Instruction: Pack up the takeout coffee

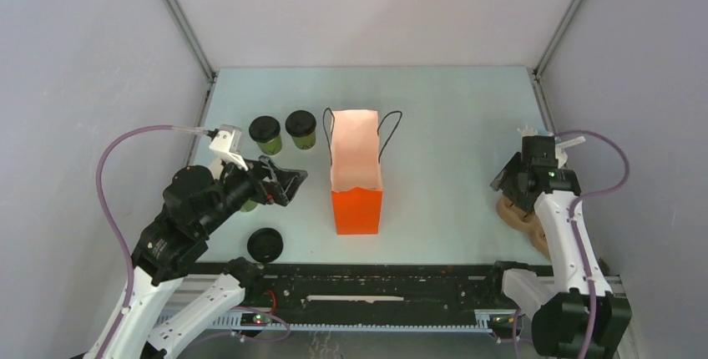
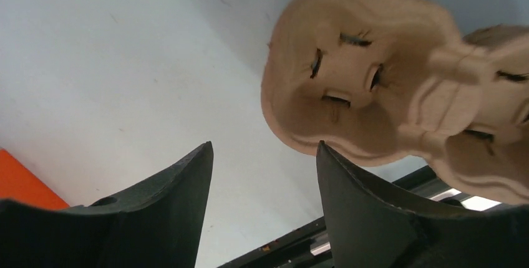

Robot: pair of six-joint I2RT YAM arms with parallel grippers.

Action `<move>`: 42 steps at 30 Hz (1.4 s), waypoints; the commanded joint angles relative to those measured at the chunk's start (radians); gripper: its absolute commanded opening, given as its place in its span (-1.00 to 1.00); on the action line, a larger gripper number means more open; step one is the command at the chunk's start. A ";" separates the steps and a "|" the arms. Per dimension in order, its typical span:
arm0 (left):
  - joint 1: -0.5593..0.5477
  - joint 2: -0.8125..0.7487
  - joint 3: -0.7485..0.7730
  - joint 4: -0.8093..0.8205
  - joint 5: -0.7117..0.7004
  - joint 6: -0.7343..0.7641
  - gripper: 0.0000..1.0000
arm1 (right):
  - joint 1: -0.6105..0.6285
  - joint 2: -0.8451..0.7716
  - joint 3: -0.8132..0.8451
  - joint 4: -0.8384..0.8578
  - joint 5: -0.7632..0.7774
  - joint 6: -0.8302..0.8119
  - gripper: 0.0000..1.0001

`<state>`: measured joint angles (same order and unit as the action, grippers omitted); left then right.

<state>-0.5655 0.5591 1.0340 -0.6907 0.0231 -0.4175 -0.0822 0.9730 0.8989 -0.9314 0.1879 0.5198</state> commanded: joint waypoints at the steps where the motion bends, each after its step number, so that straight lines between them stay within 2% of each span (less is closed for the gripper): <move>1: -0.005 -0.005 -0.015 0.035 0.041 0.016 1.00 | -0.078 -0.001 -0.062 0.174 -0.124 -0.044 0.41; 6: -0.005 0.005 -0.027 0.045 0.048 0.016 1.00 | -0.175 0.065 -0.099 0.287 -0.208 -0.034 0.36; 11: -0.005 0.013 -0.026 0.046 0.043 0.034 1.00 | -0.206 0.141 -0.125 0.347 -0.188 -0.036 0.22; 15: -0.005 0.019 -0.027 0.045 0.043 0.045 1.00 | -0.224 0.150 -0.166 0.390 -0.160 -0.024 0.20; 18: -0.005 0.023 -0.027 0.045 0.044 0.048 1.00 | -0.227 0.156 -0.185 0.397 -0.142 -0.013 0.07; 21: -0.005 0.023 -0.025 0.043 0.043 0.048 1.00 | -0.228 0.137 -0.197 0.389 -0.128 -0.011 0.06; 24: -0.005 0.024 -0.026 0.042 0.042 0.044 1.00 | -0.226 0.100 -0.214 0.385 -0.116 -0.008 -0.07; 29: -0.005 0.025 -0.024 0.042 0.051 0.037 1.00 | -0.222 0.052 -0.229 0.371 -0.105 -0.004 -0.16; 34: -0.005 0.023 -0.024 0.043 0.057 0.030 1.00 | -0.220 0.006 -0.245 0.374 -0.103 0.005 -0.18; 38: -0.005 0.019 -0.027 0.043 0.060 0.024 1.00 | -0.220 -0.011 -0.254 0.385 -0.107 0.002 -0.39; 42: -0.005 0.018 -0.027 0.043 0.063 0.023 1.00 | -0.221 0.001 -0.260 0.407 -0.127 -0.001 -0.36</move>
<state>-0.5655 0.5777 1.0264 -0.6746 0.0650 -0.3931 -0.3050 0.9760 0.6479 -0.5575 0.0620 0.5194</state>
